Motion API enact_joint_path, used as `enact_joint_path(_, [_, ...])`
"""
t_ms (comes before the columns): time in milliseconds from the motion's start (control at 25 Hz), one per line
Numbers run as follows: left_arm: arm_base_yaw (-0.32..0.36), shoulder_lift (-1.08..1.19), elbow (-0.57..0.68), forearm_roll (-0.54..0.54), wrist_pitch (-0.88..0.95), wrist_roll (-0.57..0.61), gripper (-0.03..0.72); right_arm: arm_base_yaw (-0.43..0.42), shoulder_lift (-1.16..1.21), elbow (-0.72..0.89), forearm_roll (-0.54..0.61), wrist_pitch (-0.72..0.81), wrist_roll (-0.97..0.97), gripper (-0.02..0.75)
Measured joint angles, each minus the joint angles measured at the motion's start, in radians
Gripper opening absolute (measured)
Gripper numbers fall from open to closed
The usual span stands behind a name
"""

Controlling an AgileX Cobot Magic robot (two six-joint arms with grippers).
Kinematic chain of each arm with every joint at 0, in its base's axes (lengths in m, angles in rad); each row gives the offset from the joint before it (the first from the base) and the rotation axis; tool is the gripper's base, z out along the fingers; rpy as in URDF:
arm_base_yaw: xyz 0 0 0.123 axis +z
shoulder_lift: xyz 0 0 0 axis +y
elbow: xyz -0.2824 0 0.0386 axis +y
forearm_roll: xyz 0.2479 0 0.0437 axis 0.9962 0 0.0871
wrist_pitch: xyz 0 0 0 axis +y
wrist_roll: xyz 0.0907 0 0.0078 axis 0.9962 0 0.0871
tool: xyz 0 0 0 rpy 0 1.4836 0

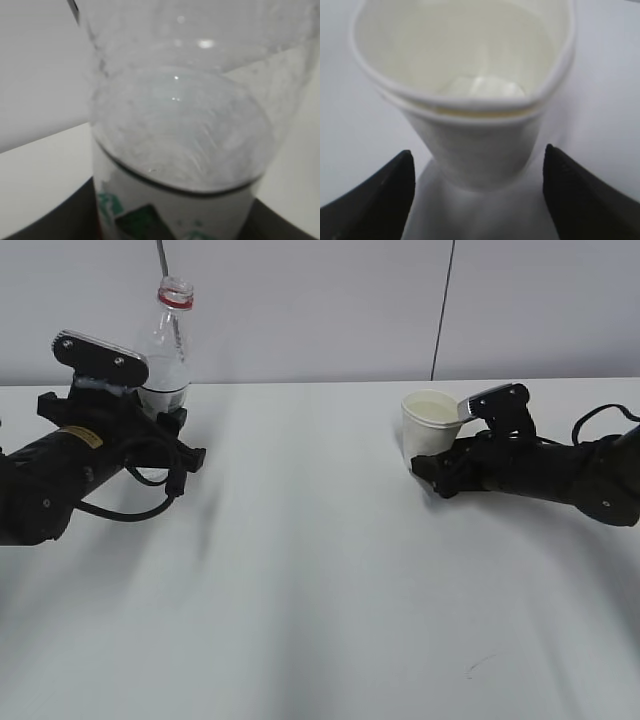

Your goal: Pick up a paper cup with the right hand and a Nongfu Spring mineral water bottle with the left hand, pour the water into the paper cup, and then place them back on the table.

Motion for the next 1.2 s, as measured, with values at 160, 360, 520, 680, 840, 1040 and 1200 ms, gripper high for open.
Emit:
enact_joint_path(160, [0.0, 0.0, 0.0, 0.0, 0.0, 0.0, 0.367, -0.006, -0.027, 0.034, 0.002, 0.012, 0.002, 0.592])
enact_joint_path(360, [0.0, 0.001, 0.0, 0.0, 0.0, 0.0, 0.367, -0.008, -0.077, 0.061, 0.01, 0.037, 0.002, 0.592])
enact_joint_path(520, [0.0, 0.017, 0.0, 0.0, 0.0, -0.011, 0.367, -0.008, -0.112, 0.089, 0.016, 0.08, 0.004, 0.592])
enact_joint_path(680, [0.0, 0.03, 0.0, 0.0, 0.002, -0.025, 0.367, -0.008, -0.155, 0.126, 0.019, 0.097, 0.008, 0.592])
enact_joint_path(840, [0.0, 0.036, 0.0, 0.0, -0.011, -0.046, 0.367, -0.008, -0.194, 0.149, 0.025, 0.101, 0.008, 0.592])
enact_joint_path(1040, [0.0, 0.039, 0.0, -0.005, -0.035, -0.086, 0.367, -0.008, -0.239, 0.157, 0.027, 0.131, 0.015, 0.591])
enact_joint_path(1200, [0.0, 0.066, 0.0, -0.024, -0.07, -0.121, 0.367, -0.008, -0.274, 0.16, 0.03, 0.188, 0.031, 0.591])
